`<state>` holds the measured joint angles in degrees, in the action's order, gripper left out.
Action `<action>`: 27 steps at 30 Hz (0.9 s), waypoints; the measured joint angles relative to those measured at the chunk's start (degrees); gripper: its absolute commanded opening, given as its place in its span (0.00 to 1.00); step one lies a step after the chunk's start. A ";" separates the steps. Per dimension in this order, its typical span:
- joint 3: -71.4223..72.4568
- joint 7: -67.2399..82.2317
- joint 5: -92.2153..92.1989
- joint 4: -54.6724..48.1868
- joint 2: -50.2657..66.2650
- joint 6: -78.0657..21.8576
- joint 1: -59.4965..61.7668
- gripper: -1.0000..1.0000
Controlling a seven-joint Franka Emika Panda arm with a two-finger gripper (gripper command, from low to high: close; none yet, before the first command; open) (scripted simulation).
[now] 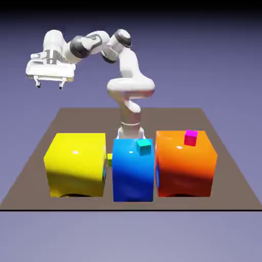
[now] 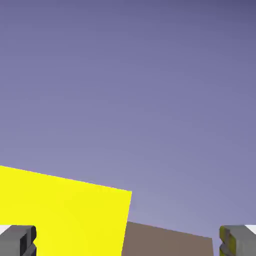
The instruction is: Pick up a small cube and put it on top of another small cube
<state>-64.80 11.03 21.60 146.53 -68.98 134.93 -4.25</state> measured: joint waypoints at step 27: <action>-53.80 44.41 17.93 -12.02 -30.15 -32.44 -2.96 0.50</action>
<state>-118.60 55.43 39.54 134.51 -99.13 102.49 -7.21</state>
